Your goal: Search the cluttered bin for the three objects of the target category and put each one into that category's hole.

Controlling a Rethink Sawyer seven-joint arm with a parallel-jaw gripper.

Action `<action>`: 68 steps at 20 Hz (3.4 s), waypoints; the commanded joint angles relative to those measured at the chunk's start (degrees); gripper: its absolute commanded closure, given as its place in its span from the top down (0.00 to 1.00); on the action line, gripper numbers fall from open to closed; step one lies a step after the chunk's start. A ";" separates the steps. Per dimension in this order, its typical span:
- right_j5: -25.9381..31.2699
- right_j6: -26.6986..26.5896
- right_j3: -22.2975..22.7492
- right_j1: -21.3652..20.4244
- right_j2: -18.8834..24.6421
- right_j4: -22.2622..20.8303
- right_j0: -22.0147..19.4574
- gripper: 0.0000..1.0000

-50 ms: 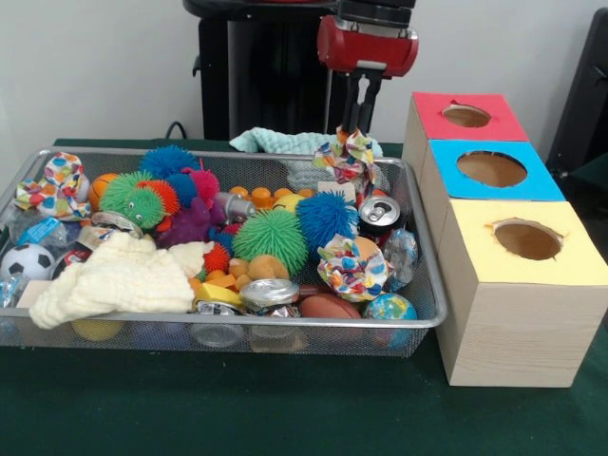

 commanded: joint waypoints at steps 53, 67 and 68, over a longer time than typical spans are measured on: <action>18.74 -4.95 -8.21 -2.66 10.71 2.11 -3.88 0.00; 16.31 0.38 -7.73 1.09 8.70 0.13 -8.04 0.00; 16.46 0.32 -7.65 0.61 8.86 0.29 -8.07 0.00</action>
